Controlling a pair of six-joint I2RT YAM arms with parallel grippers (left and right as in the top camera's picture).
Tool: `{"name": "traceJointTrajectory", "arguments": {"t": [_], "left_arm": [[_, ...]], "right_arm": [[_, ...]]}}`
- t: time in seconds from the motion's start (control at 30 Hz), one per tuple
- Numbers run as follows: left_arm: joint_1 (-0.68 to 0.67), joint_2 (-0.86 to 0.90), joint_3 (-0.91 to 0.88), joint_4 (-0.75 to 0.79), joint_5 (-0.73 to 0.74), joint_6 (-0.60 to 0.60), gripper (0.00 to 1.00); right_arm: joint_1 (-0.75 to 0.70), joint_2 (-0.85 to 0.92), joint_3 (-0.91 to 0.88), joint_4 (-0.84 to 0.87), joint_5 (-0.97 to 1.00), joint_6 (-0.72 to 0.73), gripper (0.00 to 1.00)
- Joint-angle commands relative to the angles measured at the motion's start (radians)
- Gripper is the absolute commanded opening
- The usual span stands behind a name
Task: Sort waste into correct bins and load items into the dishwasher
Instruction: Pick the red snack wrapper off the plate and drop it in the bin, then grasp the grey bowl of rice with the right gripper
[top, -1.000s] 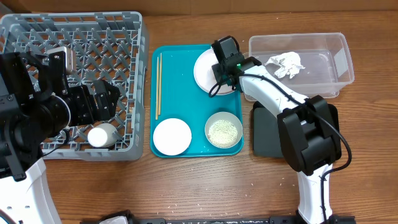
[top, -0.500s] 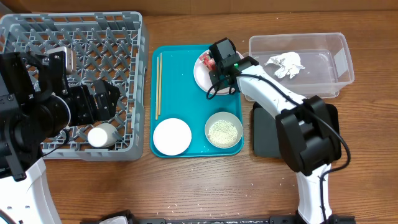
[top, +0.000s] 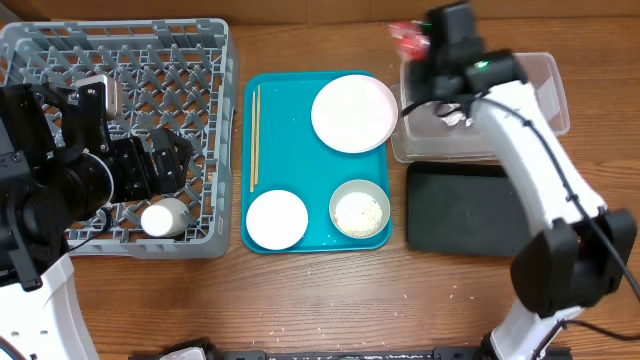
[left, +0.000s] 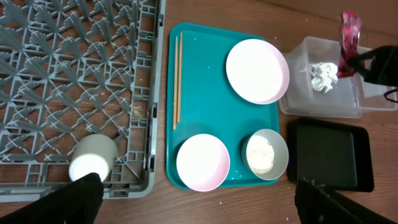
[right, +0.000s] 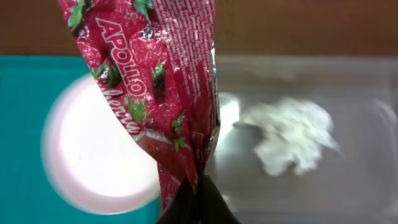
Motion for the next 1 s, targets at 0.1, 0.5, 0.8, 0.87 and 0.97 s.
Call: {"name": "traceJointTrajectory", "arguments": {"t": [0.1, 0.5, 0.8, 0.87, 0.97], "left_arm": [[-0.002, 0.003, 0.014, 0.002, 0.018, 0.023, 1.00], [-0.002, 0.003, 0.014, 0.002, 0.018, 0.023, 1.00], [-0.002, 0.003, 0.014, 0.002, 0.018, 0.023, 1.00], [-0.002, 0.003, 0.014, 0.002, 0.018, 0.023, 1.00], [-0.002, 0.003, 0.014, 0.002, 0.018, 0.023, 1.00]], "right_arm": [[-0.066, 0.056, -0.026, -0.033, -0.085, -0.028, 0.68], [0.147, -0.070, 0.024, -0.119, -0.383, -0.041, 0.12], [0.317, 0.006, 0.004, -0.204, -0.278, 0.018, 0.47], [0.335, 0.006, 0.004, -0.310, -0.289, 0.151, 0.52], [0.353, 0.006, -0.005, -0.389, -0.355, 0.189, 0.54]]}}
